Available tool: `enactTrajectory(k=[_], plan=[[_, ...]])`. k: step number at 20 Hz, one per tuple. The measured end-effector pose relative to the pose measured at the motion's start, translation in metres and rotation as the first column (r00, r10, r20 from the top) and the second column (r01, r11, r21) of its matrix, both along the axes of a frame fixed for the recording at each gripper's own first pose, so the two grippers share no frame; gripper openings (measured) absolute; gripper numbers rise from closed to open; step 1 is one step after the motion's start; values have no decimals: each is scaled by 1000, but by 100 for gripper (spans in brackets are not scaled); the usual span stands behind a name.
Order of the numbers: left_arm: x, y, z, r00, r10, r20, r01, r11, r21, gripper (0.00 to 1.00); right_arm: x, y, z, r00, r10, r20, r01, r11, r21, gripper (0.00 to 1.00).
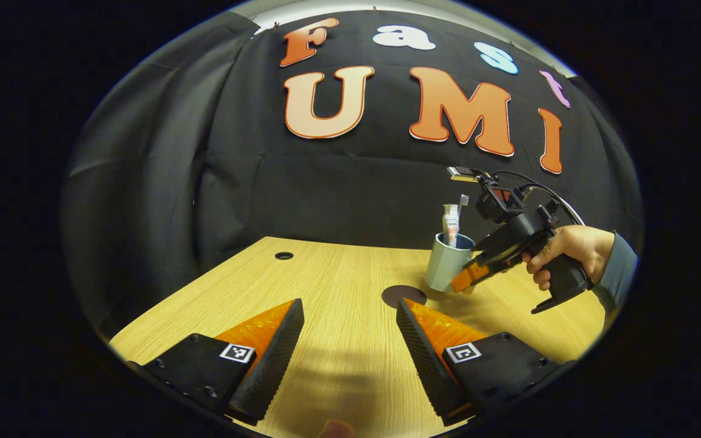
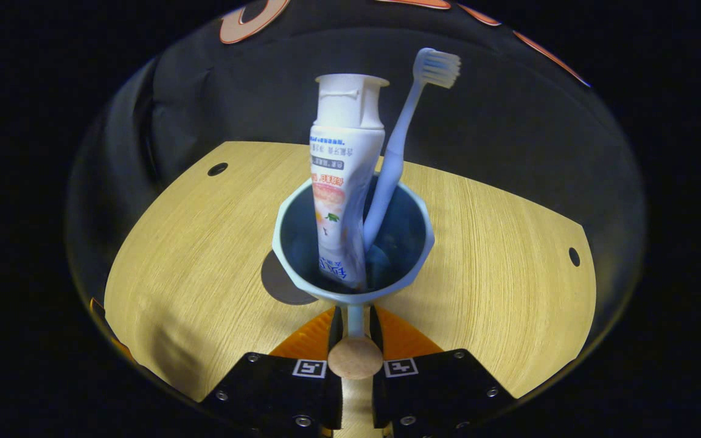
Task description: Put the toothbrush and toothpaste on the desktop into the cup, then pick up the cup and place it on the coaster on the desktop.
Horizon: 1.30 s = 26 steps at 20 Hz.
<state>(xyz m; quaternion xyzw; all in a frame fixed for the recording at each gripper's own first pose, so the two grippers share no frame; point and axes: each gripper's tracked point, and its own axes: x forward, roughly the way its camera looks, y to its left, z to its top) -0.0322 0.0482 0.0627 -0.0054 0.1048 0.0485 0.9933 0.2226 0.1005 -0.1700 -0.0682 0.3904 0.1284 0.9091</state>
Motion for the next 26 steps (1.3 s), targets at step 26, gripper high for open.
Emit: enactTrajectory(k=[26], plan=[[-1, 30, -26, 998, 41, -44, -43, 998, -37, 98, 11, -2, -11, 995, 71, -74, -70, 997, 14, 26]])
